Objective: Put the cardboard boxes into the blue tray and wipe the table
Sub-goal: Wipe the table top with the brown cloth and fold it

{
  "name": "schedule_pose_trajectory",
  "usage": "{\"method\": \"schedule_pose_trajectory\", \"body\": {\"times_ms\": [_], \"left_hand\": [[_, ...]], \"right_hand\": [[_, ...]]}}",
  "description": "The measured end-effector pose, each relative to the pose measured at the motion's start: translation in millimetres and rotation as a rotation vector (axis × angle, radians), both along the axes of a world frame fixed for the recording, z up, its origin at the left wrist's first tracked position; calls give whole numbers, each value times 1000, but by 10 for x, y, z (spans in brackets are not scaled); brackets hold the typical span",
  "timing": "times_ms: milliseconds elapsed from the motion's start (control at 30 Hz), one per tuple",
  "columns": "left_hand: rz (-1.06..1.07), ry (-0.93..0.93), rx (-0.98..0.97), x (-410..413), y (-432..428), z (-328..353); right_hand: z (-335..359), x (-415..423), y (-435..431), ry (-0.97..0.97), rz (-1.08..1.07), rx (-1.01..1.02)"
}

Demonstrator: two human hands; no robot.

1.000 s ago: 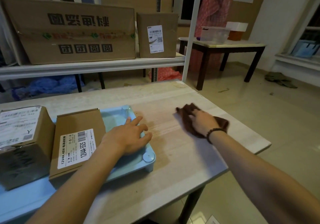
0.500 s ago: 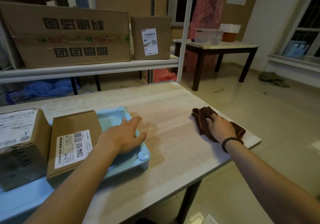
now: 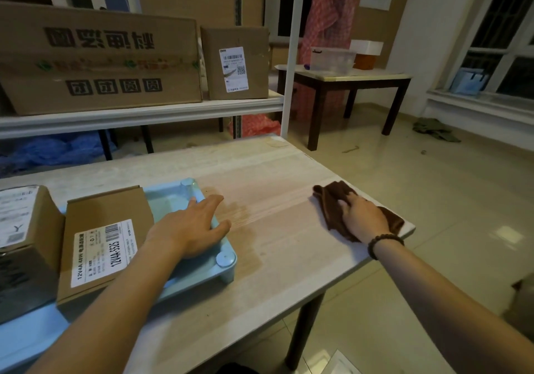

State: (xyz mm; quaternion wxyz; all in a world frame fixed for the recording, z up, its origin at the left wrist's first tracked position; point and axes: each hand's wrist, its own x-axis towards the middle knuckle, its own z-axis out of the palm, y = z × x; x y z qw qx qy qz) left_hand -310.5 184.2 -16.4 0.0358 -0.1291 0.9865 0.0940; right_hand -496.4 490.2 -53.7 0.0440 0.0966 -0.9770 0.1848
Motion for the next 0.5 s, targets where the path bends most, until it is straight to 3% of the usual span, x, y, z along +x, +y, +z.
{"method": "schedule_pose_trajectory", "body": {"times_ms": [133,333,400,500], "left_hand": [[1,0,-12,5,-9,-5],[-4,8,-28,0,14,4],[-9,10,-23,-9,29,1],[-4,7,-10,-11,16,-20]], "right_hand": [[25,300,-341,1,26,107],[-13,1208,-1031,-105,621,-5],[-7,1023,-895,-92,578,-67],[4,550,-484,-36,331,-51]]}}
